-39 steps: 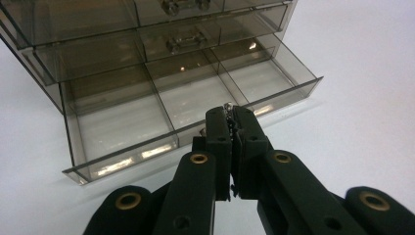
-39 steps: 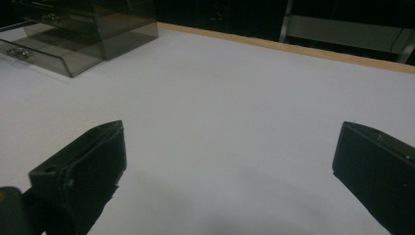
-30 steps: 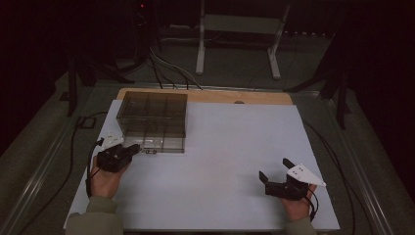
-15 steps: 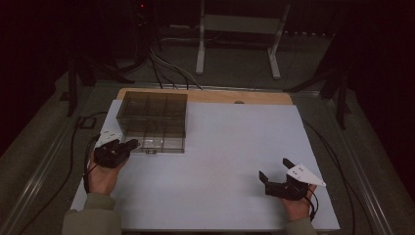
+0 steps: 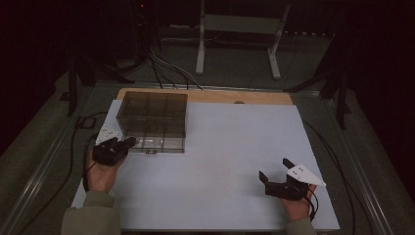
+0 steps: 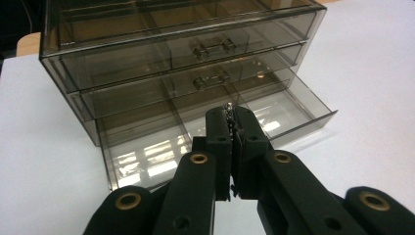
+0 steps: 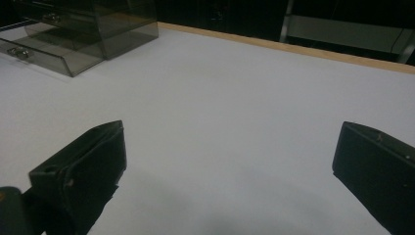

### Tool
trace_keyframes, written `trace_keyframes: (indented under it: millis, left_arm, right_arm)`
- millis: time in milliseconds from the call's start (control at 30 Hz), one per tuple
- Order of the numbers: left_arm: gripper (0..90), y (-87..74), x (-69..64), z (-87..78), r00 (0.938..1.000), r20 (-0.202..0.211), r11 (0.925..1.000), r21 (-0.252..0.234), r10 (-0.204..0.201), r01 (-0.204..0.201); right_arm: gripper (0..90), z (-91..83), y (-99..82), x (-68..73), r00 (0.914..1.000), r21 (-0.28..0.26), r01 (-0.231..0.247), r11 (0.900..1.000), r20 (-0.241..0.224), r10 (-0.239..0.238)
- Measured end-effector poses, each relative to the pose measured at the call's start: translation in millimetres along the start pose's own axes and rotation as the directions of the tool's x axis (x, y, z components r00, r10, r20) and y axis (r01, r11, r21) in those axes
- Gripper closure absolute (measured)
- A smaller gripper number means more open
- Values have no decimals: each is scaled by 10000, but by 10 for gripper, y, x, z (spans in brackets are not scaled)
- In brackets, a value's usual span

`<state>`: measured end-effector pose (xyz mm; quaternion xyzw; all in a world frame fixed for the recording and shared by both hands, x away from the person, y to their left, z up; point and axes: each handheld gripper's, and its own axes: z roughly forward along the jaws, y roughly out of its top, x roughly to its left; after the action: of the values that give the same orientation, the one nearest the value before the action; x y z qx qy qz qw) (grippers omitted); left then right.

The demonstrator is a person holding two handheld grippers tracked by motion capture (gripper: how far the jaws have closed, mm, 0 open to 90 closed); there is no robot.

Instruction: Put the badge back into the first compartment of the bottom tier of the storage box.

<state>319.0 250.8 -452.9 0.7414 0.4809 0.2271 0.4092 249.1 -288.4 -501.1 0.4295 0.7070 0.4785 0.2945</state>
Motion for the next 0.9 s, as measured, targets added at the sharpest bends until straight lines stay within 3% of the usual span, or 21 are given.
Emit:
trace_keyframes:
  millis: [667, 900]
  left_arm:
    - [884, -6, 96, 51, 9989, -439, 9999, 62, -152, 155]
    - [884, 77, 108, 58, 9981, -616, 10000, 71, -29, 33]
  right_arm:
    - [0, 2, -1, 1, 10000, 4, 36, 10000, 8, -36]
    - [0, 3, -1, 3, 10000, 10, 43, 10000, 0, -43]
